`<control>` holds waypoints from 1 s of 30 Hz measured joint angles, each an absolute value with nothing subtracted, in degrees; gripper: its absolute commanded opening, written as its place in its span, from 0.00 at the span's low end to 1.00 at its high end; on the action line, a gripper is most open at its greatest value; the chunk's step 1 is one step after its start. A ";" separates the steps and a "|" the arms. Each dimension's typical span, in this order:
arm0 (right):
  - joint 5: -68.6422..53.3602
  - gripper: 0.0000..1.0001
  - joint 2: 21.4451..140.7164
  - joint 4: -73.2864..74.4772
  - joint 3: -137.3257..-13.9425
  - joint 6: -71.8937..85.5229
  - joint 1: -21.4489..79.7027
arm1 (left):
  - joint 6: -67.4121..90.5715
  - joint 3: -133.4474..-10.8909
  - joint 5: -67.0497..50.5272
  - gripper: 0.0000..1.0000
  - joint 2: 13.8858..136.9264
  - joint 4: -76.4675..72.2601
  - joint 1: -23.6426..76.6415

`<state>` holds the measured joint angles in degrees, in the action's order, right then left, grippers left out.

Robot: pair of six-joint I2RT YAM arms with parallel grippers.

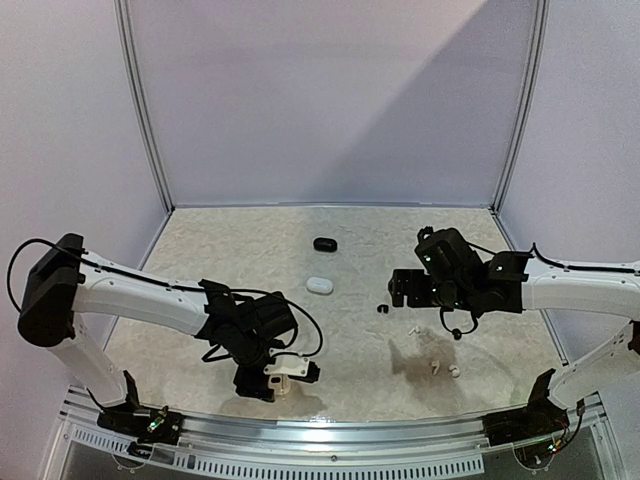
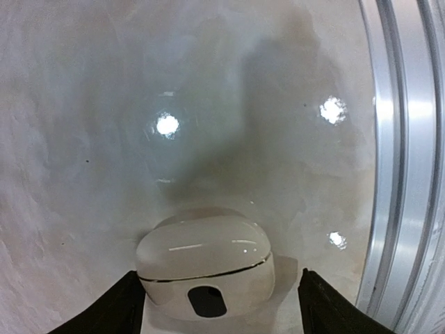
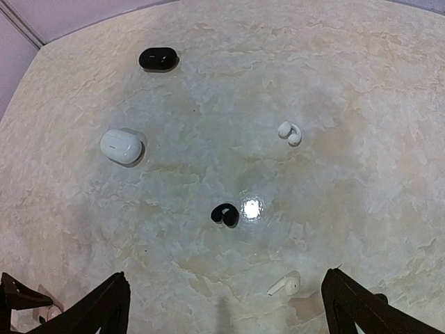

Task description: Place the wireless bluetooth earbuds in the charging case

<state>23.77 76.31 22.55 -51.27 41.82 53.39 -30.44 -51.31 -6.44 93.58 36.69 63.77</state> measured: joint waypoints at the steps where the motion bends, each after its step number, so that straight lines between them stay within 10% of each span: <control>1: 23.81 0.98 76.31 22.55 -51.27 41.95 53.39 | -30.33 -51.31 -6.57 0.73 93.69 36.53 63.77; 14: 24.80 0.99 76.31 22.61 -51.29 42.41 53.41 | -29.21 -52.95 -5.65 0.15 93.91 36.38 63.86; 30: 5.89 0.91 76.40 12.78 -59.57 37.89 50.04 | -30.06 -62.57 -0.25 0.00 78.65 27.66 54.59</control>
<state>5.89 76.40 12.78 -59.57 37.89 50.04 -30.06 -62.57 -0.25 78.65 27.66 54.59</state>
